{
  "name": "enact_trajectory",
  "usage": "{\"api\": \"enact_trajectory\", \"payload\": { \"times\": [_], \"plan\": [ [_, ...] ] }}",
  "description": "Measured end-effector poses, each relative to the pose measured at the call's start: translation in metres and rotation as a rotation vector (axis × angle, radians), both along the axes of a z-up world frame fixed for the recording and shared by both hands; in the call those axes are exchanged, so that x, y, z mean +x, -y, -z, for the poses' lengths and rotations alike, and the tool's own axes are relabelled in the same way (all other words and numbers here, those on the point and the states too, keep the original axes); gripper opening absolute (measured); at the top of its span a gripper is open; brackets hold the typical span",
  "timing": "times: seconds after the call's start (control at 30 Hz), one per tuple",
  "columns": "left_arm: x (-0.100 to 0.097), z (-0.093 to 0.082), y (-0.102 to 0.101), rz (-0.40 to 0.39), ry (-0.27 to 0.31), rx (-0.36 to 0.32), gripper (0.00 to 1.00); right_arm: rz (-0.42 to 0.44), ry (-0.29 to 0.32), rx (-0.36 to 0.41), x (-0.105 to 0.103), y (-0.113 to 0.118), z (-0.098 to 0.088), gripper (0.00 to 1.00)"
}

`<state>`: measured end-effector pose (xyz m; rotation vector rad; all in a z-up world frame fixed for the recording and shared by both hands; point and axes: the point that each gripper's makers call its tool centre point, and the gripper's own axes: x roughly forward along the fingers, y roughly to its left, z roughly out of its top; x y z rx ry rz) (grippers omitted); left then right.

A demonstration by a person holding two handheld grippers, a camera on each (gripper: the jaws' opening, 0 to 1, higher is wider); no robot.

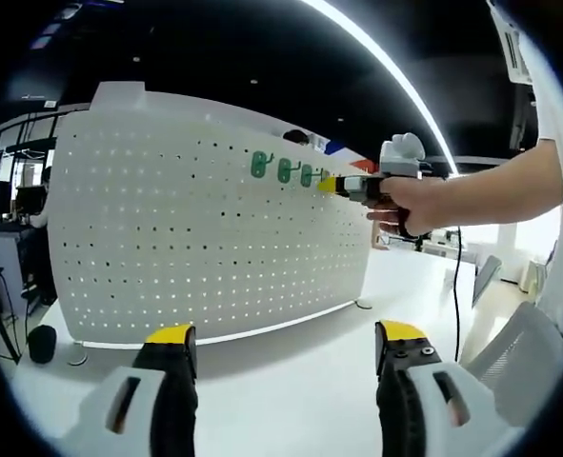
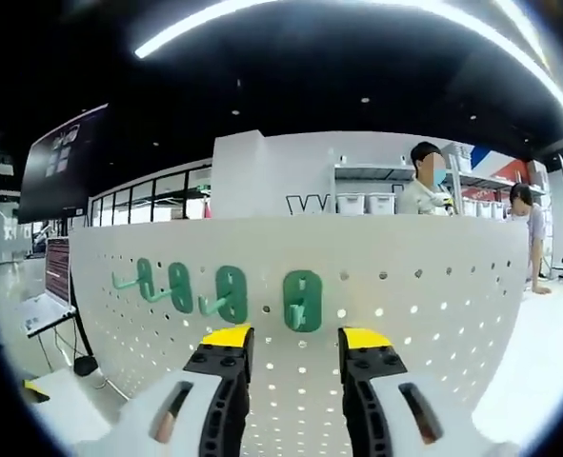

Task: Insert the hook assembly into the mounting plate slot until the hook locks in place.

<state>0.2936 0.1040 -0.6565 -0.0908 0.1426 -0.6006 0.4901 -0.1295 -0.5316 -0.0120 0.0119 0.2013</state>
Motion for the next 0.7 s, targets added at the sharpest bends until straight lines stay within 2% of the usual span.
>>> {"api": "enact_trajectory", "payload": {
  "times": [0.07,0.1,0.2,0.47,0.6,0.63,0.7],
  "plan": [
    [0.000,0.000,0.000,0.000,-0.001,0.000,0.79,-0.014,0.008,-0.001,-0.002,-0.002,0.000,0.44],
    [-0.001,0.000,0.000,-0.001,-0.001,-0.001,0.79,-0.025,0.010,-0.029,-0.003,-0.003,0.000,0.46],
    [-0.001,0.000,0.000,-0.001,0.001,-0.001,0.79,-0.035,0.005,-0.022,-0.006,-0.005,0.000,0.50],
    [-0.001,-0.001,0.001,0.000,0.002,0.000,0.79,-0.057,0.017,-0.009,-0.007,-0.007,-0.002,0.49],
    [-0.001,-0.001,0.001,0.000,0.003,-0.002,0.79,-0.128,0.060,0.016,-0.015,-0.014,-0.008,0.46],
    [-0.001,-0.001,0.001,0.000,0.003,-0.003,0.79,-0.172,0.076,0.036,-0.018,-0.019,-0.011,0.44],
    [-0.001,-0.002,0.002,0.001,0.005,-0.003,0.79,-0.181,0.069,0.046,-0.018,-0.018,-0.009,0.44]
  ]
}}
